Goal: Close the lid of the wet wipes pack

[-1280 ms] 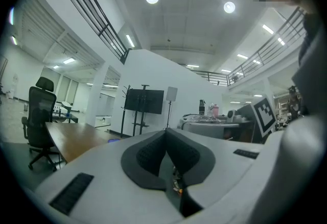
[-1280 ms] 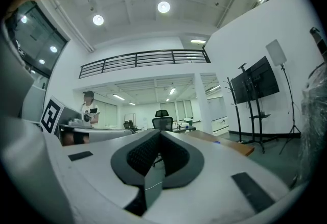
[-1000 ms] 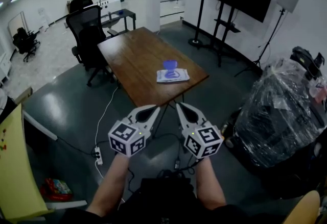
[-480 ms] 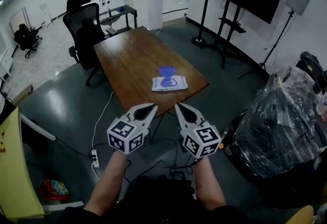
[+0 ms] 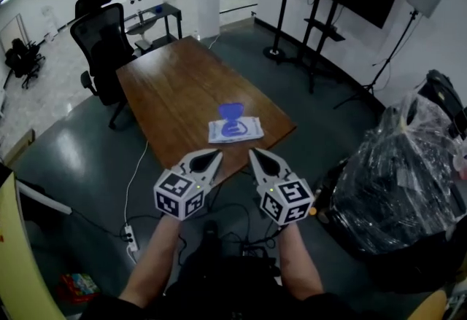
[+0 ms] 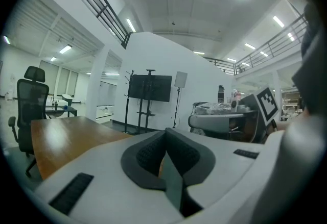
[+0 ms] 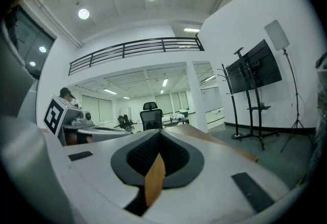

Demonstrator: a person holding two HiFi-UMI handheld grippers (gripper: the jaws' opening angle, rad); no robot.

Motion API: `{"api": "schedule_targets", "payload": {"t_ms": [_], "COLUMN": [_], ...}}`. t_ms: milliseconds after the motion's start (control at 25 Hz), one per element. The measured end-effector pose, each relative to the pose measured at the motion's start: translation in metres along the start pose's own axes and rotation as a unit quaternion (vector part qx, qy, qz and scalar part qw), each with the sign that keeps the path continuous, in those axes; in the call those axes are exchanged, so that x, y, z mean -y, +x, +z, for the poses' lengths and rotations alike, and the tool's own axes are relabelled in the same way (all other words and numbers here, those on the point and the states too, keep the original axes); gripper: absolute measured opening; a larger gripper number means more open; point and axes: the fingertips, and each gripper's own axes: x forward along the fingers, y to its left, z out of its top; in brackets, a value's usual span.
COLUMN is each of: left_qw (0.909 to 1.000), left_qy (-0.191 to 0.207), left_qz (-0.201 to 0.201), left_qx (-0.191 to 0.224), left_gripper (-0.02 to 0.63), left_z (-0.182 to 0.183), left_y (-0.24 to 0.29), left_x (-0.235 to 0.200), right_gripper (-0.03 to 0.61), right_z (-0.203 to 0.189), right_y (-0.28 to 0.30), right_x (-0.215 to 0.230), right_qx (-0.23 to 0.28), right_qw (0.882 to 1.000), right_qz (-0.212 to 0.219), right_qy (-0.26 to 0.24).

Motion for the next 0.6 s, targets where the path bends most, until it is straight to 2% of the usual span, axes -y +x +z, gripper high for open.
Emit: {"api": "schedule_targets", "payload": {"t_ms": [360,600], "left_qw": [0.9993,0.9983], "left_qy": [-0.021,-0.02], "left_qz": [-0.029,-0.05], "left_qx": [-0.011,-0.025], "left_gripper": [0.006,0.006], "left_z": [-0.009,-0.01], "left_y": [0.063,0.104], "left_x": [-0.086,-0.129], "right_gripper": [0.009,0.009], "right_z": [-0.016,-0.018], "right_y": [0.085,0.127], "right_x": [0.048,0.075], "right_qx": [-0.04,-0.059], "right_qw": [0.998,0.995], "right_qz": [-0.05,-0.079], "right_qy": [-0.008,-0.015]}}
